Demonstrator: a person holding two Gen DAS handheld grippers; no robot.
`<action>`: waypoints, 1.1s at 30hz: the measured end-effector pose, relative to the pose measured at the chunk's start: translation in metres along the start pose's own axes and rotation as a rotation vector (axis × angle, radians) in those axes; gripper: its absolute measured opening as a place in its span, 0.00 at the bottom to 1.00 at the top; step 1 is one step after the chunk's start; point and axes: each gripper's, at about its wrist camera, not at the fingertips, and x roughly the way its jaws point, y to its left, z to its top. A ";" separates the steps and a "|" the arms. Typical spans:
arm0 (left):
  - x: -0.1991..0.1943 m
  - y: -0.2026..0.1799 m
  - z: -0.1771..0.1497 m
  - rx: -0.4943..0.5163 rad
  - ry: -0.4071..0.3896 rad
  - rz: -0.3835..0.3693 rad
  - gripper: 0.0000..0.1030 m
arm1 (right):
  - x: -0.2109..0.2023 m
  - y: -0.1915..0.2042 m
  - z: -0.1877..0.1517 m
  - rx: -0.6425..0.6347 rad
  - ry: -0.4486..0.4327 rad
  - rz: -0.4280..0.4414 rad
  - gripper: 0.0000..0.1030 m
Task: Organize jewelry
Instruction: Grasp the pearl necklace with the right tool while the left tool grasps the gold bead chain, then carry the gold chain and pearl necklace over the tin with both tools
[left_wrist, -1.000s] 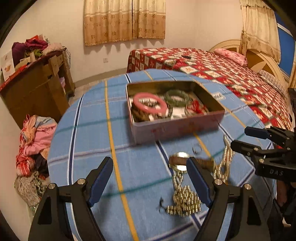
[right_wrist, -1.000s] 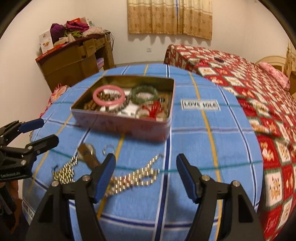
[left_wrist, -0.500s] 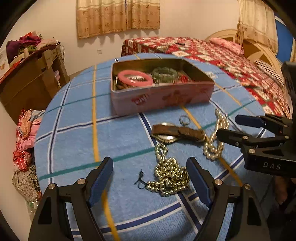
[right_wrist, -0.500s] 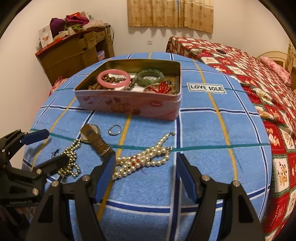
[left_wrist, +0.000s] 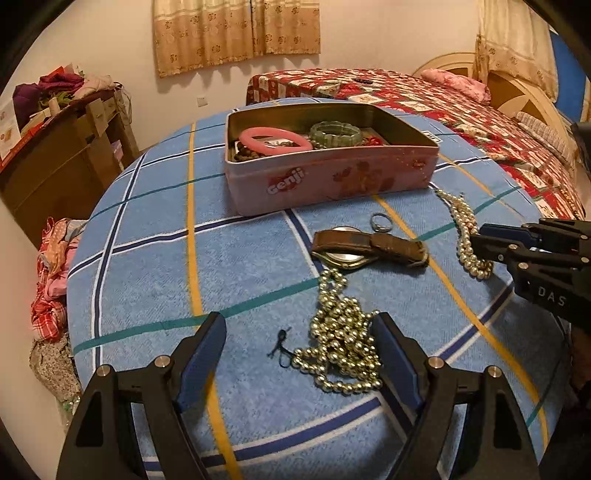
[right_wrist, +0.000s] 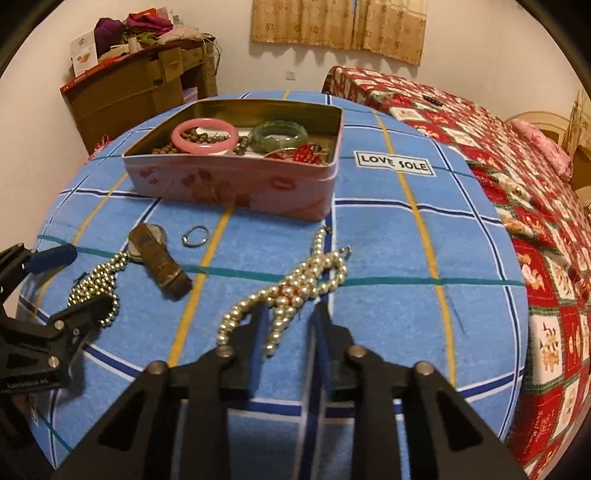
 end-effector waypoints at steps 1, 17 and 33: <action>-0.001 -0.001 -0.001 0.003 -0.003 -0.004 0.79 | -0.001 0.000 -0.001 -0.008 -0.004 -0.004 0.15; -0.017 -0.003 0.004 0.009 -0.028 -0.090 0.14 | -0.015 -0.006 -0.010 0.023 -0.054 0.070 0.08; -0.045 0.001 0.027 0.023 -0.110 -0.070 0.14 | -0.048 -0.004 0.006 0.025 -0.144 0.116 0.08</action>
